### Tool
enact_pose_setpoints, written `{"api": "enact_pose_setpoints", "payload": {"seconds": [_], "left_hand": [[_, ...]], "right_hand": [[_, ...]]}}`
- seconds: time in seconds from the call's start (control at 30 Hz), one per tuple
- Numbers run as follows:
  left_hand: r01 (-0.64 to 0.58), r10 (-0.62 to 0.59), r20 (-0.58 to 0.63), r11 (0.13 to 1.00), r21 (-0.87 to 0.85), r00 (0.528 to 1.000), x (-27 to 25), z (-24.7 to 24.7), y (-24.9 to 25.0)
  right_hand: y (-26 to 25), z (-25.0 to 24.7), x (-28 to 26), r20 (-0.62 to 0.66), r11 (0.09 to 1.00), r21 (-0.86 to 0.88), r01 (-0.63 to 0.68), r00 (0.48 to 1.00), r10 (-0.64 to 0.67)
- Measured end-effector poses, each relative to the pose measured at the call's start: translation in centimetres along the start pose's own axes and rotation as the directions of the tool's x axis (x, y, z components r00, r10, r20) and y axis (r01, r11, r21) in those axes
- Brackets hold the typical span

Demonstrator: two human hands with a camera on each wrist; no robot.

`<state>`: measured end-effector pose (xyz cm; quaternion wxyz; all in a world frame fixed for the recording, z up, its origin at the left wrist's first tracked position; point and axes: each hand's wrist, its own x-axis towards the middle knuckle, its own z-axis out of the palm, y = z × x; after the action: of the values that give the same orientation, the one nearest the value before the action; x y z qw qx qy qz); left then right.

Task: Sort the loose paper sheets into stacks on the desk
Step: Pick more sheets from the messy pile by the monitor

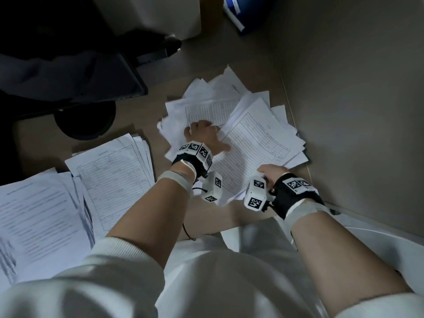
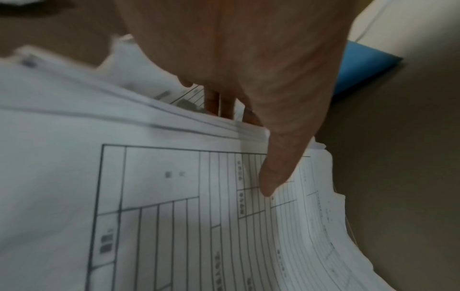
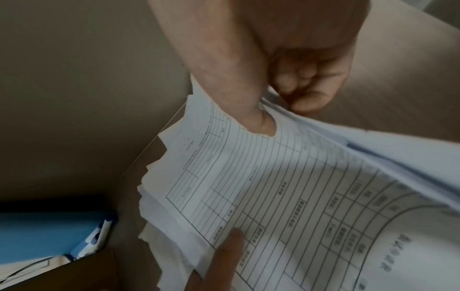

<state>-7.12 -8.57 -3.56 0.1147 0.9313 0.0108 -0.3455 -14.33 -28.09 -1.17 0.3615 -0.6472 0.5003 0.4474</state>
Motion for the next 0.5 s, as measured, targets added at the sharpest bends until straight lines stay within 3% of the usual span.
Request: {"api": "enact_pose_setpoints", "payload": {"seconds": [0.07, 0.1, 0.2, 0.27, 0.37, 0.5], "left_hand": [[0.023, -0.022, 0.096, 1.0, -0.002, 0.995, 0.0, -0.7, 0.2], [0.025, -0.015, 0.126, 0.996, -0.081, 0.992, -0.1, -0.7, 0.1], [0.041, -0.001, 0.087, 0.889, -0.456, 0.996, -1.3, -0.1, 0.0], [0.075, -0.055, 0.052, 0.808, -0.584, 0.997, -2.4, 0.6, -0.3], [0.148, -0.107, 0.103, 0.773, -0.617, 0.989, -4.0, 1.5, -0.9], [0.203, -0.185, 0.092, 0.779, -0.594, 0.978, -5.4, 1.6, -2.6]], "right_hand": [[0.7, 0.4, 1.0, 0.039, 0.998, 0.028, 0.052, 0.998, -0.053], [1.1, 0.3, 1.6, 0.014, 0.993, 0.058, 0.1, 0.995, -0.101], [1.2, -0.2, 1.4, -0.145, 0.979, 0.153, 0.135, 0.983, -0.113], [0.8, -0.3, 0.8, -0.23, 0.962, 0.233, 0.144, 0.969, -0.089], [0.1, 0.1, -0.3, -0.297, 0.923, 0.303, 0.239, 0.944, -0.147], [-0.5, 0.7, -1.3, -0.173, 0.958, 0.151, 0.245, 0.96, -0.218]]}}
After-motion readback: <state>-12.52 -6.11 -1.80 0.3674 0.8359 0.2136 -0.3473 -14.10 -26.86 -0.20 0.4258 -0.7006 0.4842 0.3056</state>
